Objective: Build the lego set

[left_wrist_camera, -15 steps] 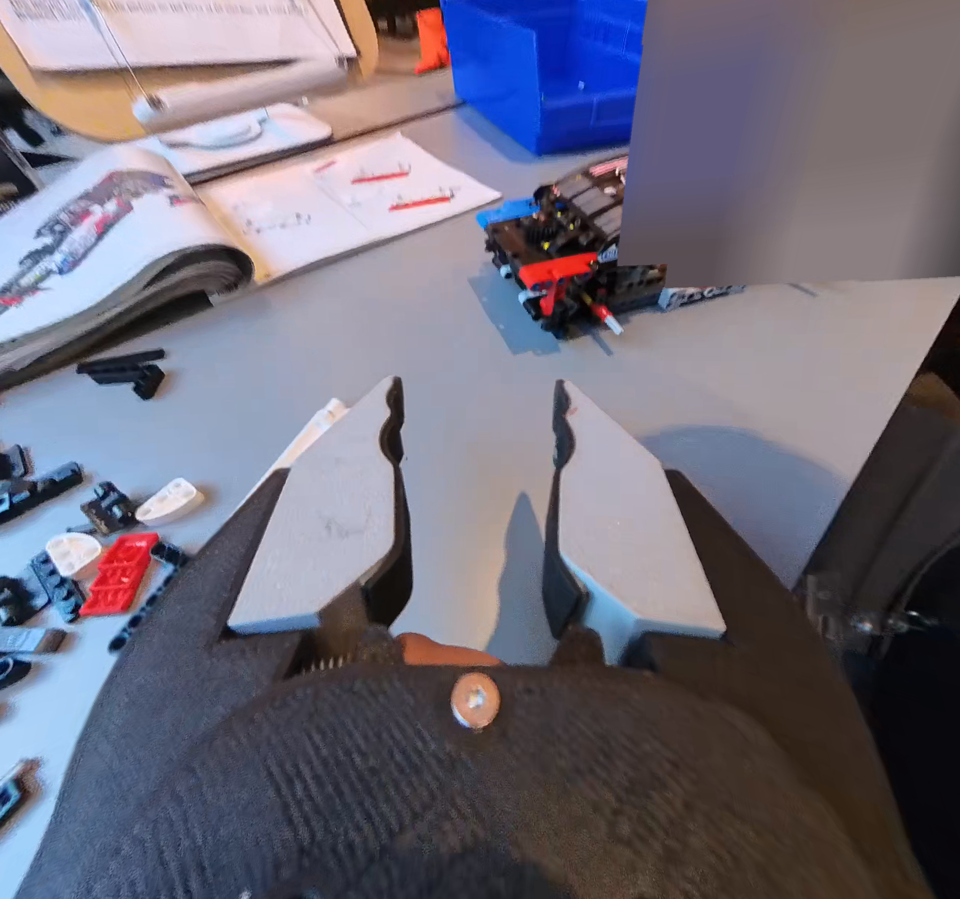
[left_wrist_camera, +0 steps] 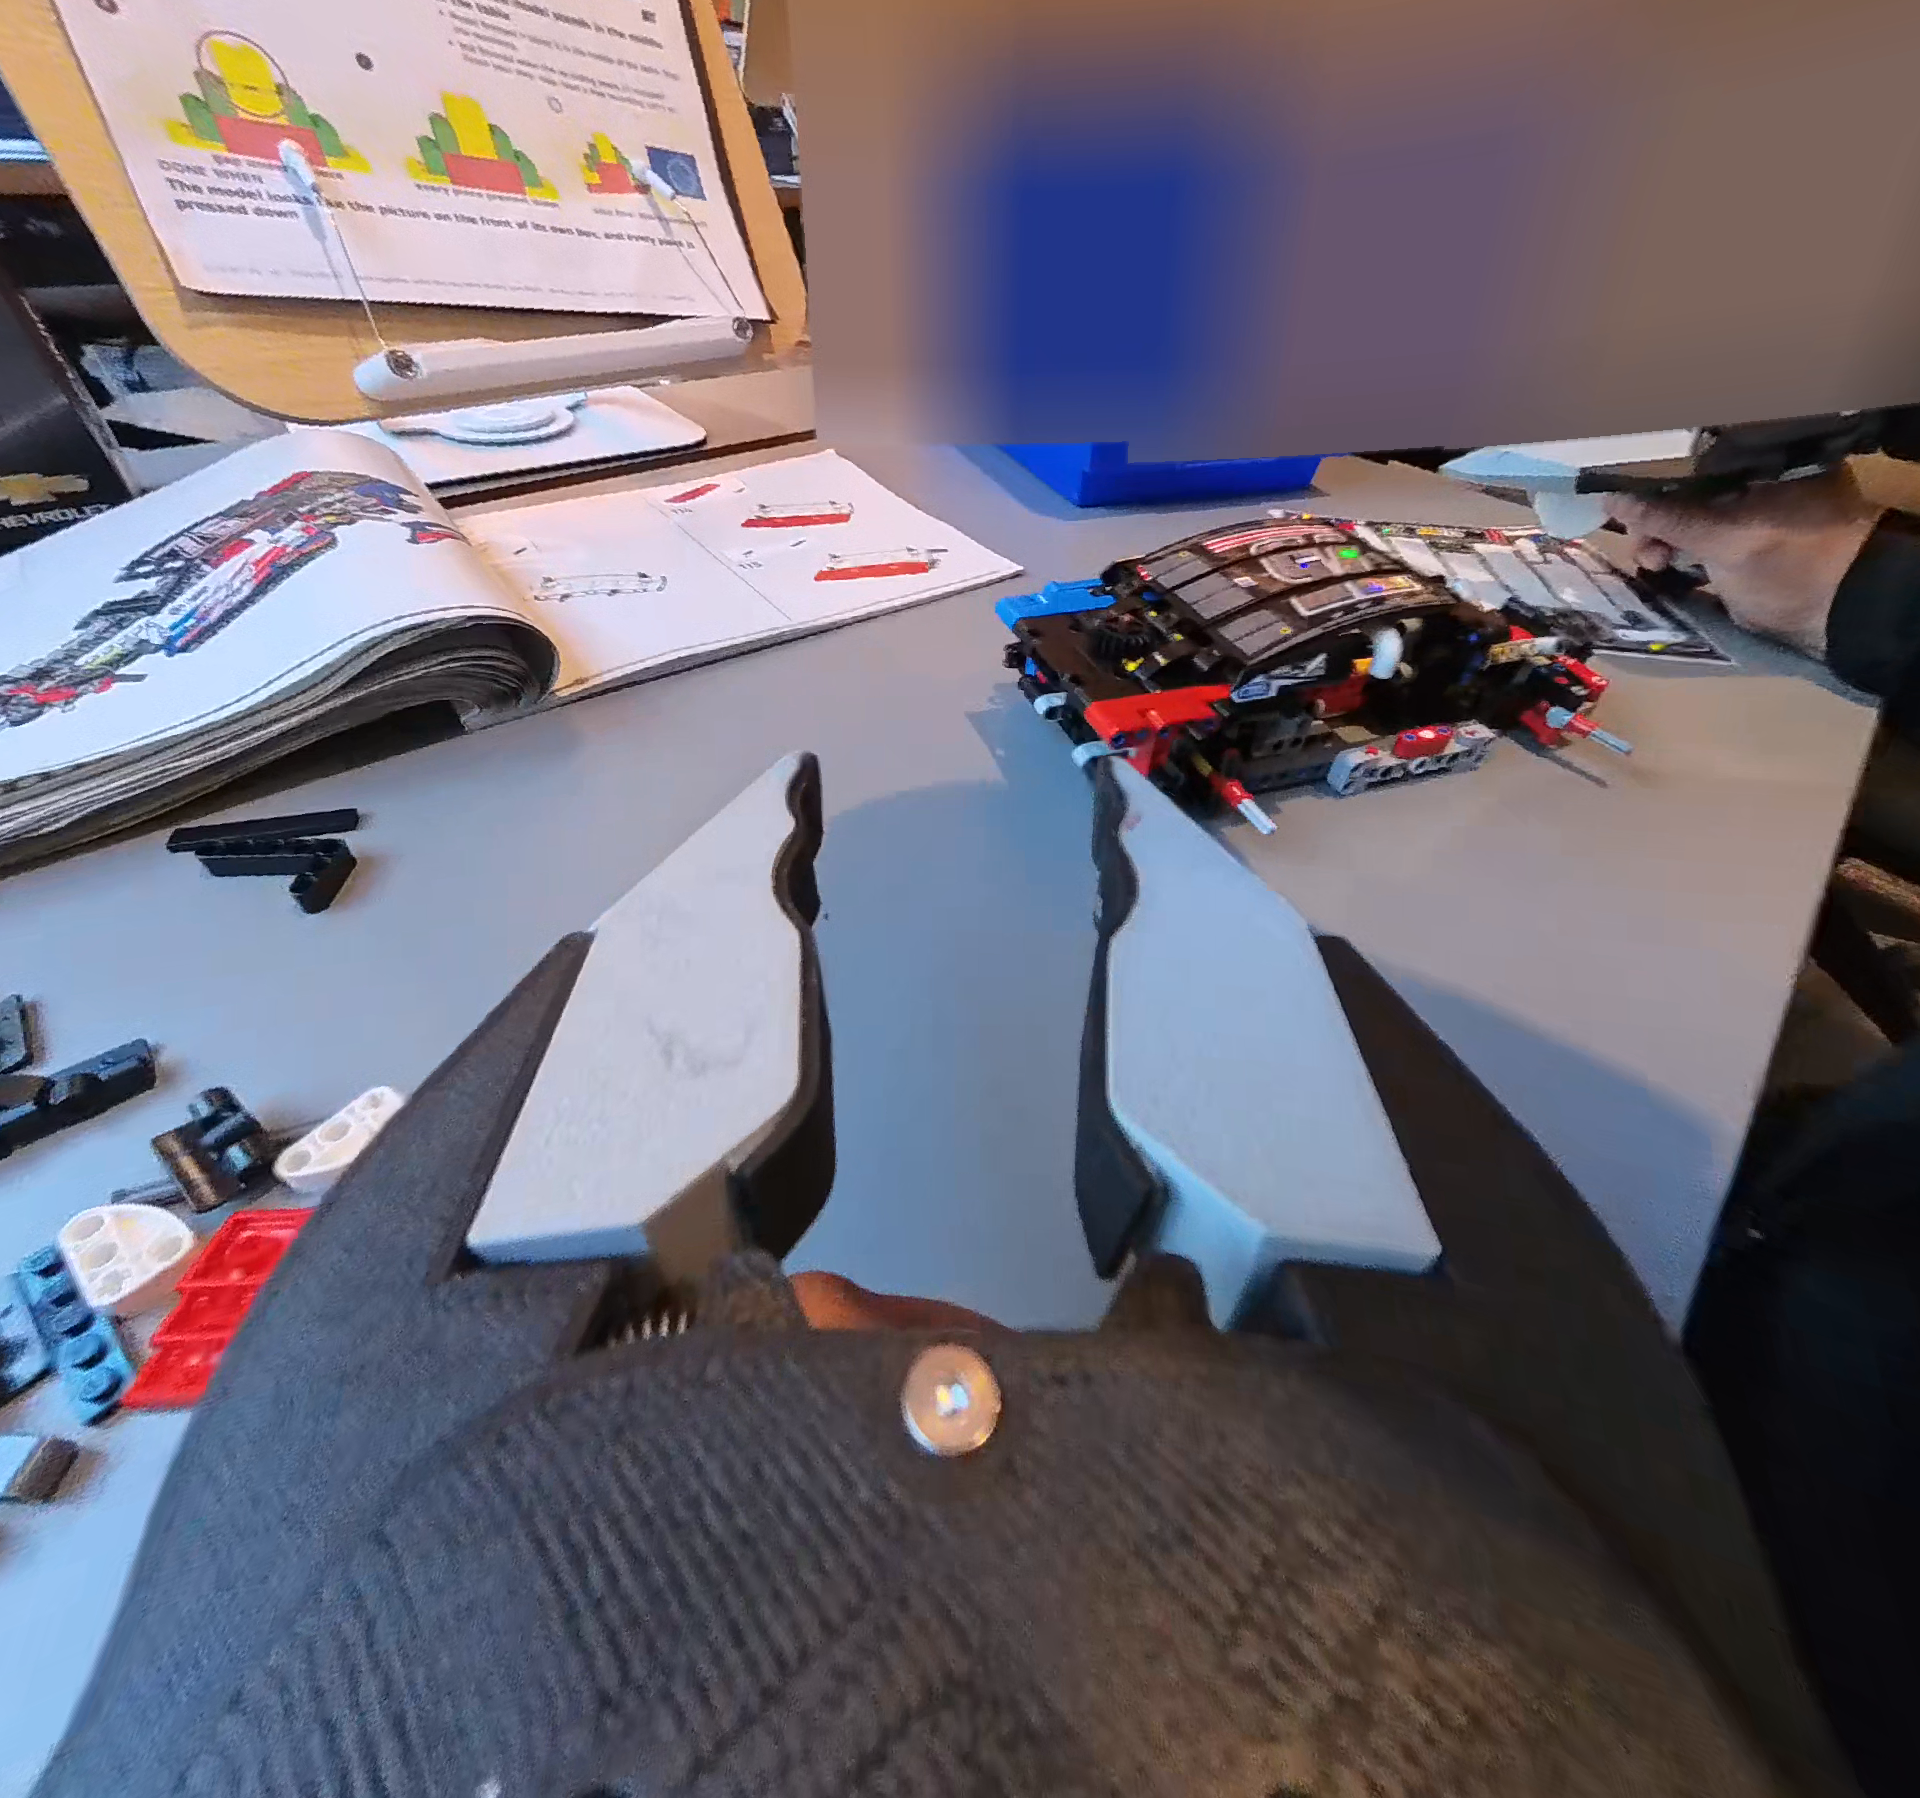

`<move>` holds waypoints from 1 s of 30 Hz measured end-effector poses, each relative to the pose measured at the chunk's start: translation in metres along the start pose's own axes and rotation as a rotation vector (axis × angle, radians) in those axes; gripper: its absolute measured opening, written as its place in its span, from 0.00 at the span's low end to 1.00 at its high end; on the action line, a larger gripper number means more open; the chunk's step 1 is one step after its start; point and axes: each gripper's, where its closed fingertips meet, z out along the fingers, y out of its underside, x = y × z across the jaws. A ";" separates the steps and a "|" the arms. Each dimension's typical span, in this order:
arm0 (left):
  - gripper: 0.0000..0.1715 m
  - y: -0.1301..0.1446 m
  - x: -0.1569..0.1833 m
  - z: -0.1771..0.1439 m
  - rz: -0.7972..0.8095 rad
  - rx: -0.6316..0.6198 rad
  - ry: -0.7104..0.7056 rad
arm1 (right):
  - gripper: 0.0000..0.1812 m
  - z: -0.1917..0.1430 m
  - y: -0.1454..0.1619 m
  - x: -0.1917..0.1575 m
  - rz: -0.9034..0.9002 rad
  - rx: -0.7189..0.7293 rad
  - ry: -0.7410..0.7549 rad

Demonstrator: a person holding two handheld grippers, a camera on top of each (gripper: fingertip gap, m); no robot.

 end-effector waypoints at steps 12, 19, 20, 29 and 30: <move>0.33 0.057 -0.075 -0.027 0.136 -0.520 -0.060 | 0.18 -0.006 -0.007 0.006 0.065 0.051 0.002; 0.31 0.086 -0.072 -0.023 0.217 -0.691 -0.036 | 0.18 -0.012 -0.013 0.009 0.099 0.094 0.003; 0.30 0.086 -0.072 -0.022 0.210 -0.693 -0.033 | 0.18 -0.012 -0.014 0.009 0.100 0.099 0.002; 0.15 0.088 -0.053 -0.014 0.093 -0.655 -0.108 | 0.16 -0.014 -0.018 0.008 0.092 0.121 0.002; 0.13 0.089 -0.047 -0.015 0.080 -0.660 -0.109 | 0.16 -0.014 -0.019 0.009 0.095 0.125 0.003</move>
